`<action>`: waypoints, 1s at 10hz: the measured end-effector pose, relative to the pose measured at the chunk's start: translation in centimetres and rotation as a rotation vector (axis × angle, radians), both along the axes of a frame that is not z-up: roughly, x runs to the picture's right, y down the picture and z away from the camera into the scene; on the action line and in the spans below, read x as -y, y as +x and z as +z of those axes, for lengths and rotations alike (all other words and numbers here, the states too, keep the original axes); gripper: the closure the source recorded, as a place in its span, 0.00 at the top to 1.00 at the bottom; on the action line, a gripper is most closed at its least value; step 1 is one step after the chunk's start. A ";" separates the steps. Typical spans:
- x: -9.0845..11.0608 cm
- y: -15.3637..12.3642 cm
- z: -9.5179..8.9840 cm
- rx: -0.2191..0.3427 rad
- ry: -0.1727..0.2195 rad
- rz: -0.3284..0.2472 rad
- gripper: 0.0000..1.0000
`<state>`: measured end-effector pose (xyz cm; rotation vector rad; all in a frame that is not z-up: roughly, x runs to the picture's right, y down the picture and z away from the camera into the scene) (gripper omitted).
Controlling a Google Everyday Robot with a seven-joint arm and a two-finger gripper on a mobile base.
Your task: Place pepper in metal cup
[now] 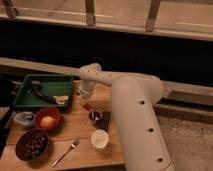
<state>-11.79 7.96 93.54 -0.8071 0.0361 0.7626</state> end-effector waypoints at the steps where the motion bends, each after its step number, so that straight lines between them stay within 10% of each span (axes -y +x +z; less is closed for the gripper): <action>1: 0.2 0.3 -0.1 -0.006 0.001 0.004 0.00; 10: 7.9 0.2 -5.6 -0.020 0.112 0.088 0.00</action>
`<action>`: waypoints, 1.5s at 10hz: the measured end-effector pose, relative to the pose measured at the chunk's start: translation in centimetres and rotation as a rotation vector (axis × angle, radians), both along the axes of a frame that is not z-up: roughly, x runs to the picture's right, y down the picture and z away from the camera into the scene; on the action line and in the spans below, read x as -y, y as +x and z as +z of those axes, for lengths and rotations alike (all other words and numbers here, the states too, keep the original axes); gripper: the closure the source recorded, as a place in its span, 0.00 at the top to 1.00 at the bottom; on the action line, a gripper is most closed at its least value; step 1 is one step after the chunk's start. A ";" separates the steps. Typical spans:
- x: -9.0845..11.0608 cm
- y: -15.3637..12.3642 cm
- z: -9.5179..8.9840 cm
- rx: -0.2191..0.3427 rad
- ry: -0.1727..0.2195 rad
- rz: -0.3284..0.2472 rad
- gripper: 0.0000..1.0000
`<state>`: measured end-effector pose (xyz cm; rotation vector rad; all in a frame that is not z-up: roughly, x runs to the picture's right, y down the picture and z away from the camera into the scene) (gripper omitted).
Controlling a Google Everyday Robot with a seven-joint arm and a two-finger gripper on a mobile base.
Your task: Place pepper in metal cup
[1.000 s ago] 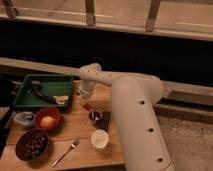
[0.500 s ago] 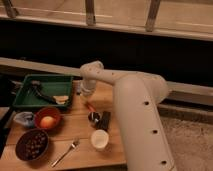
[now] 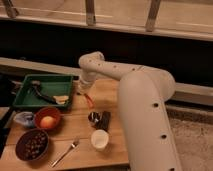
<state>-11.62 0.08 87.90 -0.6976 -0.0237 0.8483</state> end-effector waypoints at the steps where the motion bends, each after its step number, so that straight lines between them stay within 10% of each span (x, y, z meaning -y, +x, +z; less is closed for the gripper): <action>1: 0.8 0.1 -1.0 -0.001 0.015 0.007 0.00; 5: 1.3 2.9 -3.8 -0.034 0.056 0.016 0.00; 15: -4.7 5.5 -5.8 -0.026 -0.029 0.079 0.00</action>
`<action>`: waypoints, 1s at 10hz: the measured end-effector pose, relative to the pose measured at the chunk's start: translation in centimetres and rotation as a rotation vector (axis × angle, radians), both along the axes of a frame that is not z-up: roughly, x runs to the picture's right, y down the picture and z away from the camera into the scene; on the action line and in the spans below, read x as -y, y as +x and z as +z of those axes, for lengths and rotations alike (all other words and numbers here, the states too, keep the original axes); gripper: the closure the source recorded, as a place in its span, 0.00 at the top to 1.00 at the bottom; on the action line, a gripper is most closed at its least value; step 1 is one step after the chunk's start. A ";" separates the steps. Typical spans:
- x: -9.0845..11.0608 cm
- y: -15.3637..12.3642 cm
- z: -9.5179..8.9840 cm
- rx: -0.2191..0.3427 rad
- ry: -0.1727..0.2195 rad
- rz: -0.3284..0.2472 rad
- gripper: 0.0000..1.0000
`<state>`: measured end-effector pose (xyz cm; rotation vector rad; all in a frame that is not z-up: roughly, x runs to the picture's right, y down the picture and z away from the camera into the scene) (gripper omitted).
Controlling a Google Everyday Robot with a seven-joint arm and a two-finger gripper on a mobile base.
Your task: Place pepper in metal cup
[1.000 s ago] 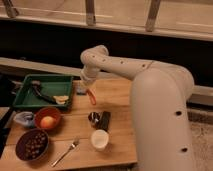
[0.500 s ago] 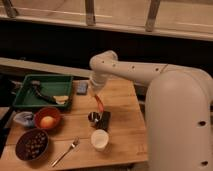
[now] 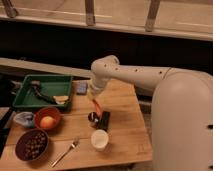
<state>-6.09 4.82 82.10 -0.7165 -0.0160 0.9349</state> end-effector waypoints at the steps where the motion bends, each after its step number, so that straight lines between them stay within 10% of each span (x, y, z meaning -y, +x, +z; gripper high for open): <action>1: -1.2 -0.5 -0.3 0.004 -0.018 -0.020 0.00; 10: -5.2 0.9 -0.1 -0.031 -0.130 -0.096 0.00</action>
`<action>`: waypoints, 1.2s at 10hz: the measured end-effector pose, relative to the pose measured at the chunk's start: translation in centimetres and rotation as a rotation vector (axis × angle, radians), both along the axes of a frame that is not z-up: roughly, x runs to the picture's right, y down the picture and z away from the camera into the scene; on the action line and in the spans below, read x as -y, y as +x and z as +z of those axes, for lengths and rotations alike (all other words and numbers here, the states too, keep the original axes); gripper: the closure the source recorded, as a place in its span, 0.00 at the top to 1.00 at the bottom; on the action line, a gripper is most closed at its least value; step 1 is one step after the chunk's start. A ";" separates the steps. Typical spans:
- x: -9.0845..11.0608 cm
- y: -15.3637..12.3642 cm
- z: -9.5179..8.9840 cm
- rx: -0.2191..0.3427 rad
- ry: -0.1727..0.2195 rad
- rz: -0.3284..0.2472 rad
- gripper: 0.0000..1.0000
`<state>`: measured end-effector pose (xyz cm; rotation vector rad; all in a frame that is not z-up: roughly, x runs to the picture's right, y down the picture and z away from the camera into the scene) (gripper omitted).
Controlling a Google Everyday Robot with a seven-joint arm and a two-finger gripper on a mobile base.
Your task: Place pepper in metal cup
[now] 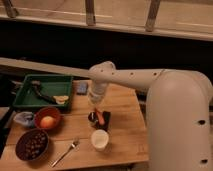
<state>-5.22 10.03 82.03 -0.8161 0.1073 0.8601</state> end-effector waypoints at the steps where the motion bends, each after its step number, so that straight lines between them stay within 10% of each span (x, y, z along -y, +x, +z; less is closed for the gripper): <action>1: -0.4 -0.2 -0.1 0.007 -0.012 -0.005 0.00; 8: -2.0 -3.0 -0.2 0.074 -0.055 -0.039 0.00; 12: -0.6 -3.7 0.3 0.078 -0.017 -0.042 0.20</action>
